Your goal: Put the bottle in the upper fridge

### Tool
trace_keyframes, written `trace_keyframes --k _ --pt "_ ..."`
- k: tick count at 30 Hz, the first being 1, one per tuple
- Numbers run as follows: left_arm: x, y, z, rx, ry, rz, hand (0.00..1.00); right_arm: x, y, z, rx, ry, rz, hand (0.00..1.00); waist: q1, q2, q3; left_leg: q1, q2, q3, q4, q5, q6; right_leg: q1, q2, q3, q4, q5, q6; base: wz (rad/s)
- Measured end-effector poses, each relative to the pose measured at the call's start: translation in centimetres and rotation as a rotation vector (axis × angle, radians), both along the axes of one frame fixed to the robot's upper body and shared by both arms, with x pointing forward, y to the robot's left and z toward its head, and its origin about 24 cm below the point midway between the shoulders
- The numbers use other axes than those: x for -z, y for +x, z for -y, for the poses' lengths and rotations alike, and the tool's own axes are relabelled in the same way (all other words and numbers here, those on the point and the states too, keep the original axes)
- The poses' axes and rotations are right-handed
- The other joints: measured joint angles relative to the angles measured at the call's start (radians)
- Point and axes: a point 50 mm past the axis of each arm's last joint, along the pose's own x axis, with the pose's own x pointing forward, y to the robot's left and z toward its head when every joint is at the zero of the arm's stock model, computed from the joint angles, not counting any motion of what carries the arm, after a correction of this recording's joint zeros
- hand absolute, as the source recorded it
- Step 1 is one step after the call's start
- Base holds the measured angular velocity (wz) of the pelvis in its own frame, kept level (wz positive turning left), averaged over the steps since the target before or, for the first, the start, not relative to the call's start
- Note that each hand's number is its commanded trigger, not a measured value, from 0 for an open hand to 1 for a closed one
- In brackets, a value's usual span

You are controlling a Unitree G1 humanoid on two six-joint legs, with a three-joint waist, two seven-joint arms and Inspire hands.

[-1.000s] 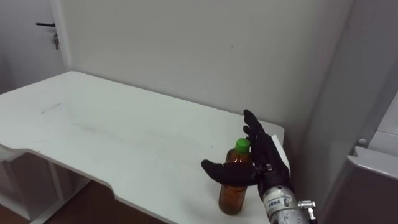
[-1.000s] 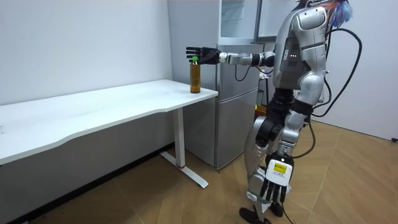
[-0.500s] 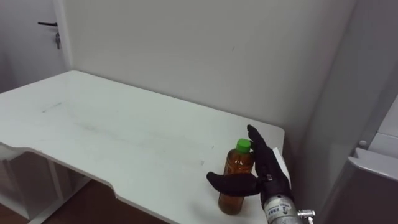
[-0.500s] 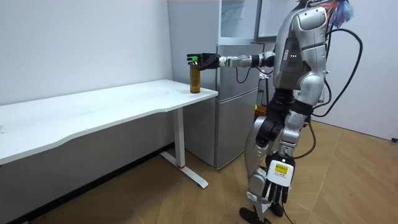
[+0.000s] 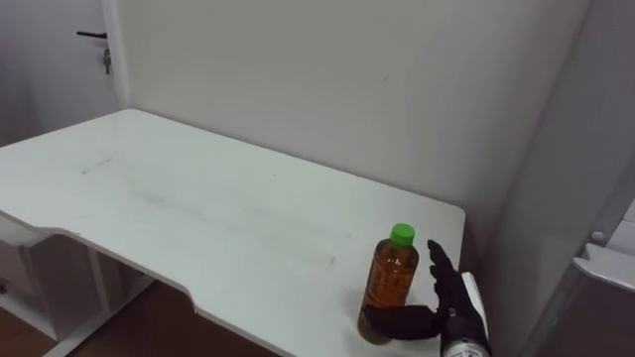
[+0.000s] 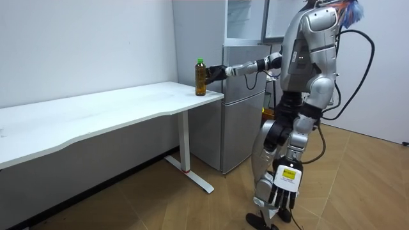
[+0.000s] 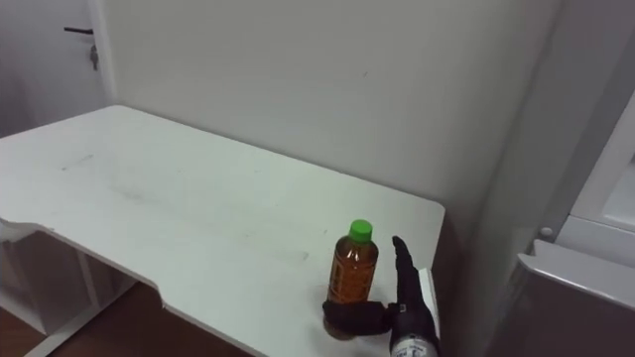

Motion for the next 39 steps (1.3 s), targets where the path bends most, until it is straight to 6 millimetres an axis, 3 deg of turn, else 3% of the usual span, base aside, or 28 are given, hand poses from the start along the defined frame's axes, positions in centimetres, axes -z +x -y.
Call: trace_keyframes --k 9,13,19,24,34,39 --pt "-0.1 0.5 -0.4 -0.032 0.0 0.026 0.0 -0.3 0.6 1.4 0.119 0.113 -0.018 0.0 -0.002 0.005 0.0034 -0.065 -0.006 -0.009 0.019 0.006 0.007 -0.06 -0.008 -0.005 0.018 0.001 -0.001 0.02" --pt "-0.2 0.6 -0.8 -0.053 0.004 0.035 0.0 -0.6 0.9 1.4 0.144 0.137 -0.014 0.0 -0.003 -0.004 -0.0016 -0.079 -0.008 -0.016 0.02 0.006 0.008 -0.072 -0.008 -0.007 0.018 0.002 0.0 0.06" --pt "-0.3 0.7 -0.8 -0.049 0.01 0.043 0.0 -1.0 1.3 1.7 0.151 0.154 -0.007 0.0 -0.004 -0.008 0.0041 -0.099 -0.009 -0.017 0.023 0.008 0.008 -0.088 -0.009 -0.017 0.018 0.002 0.0 0.01" --pt "-0.2 0.8 -0.6 -0.031 0.017 0.05 0.0 -1.1 1.7 1.8 0.157 0.147 -0.017 0.0 -0.004 0.001 0.013 -0.101 -0.009 -0.017 0.024 0.008 0.009 -0.088 -0.011 -0.028 0.018 0.002 0.001 0.0" --pt "-0.2 1.6 -0.3 0.01 0.008 0.079 0.0 -1.6 2.0 1.9 0.156 0.16 0.008 0.0 -0.004 -0.004 0.0102 -0.118 -0.008 -0.017 0.025 0.012 0.01 -0.106 -0.011 -0.027 0.019 0.004 0.0 0.0" --pt "-0.3 2.4 -0.3 0.02 0.006 0.113 0.0 -2.9 2.3 1.5 0.12 0.178 0.061 0.0 -0.003 -0.005 0.01 -0.119 -0.008 -0.017 0.023 0.012 0.01 -0.109 -0.012 -0.029 0.02 0.005 0.0 0.0"
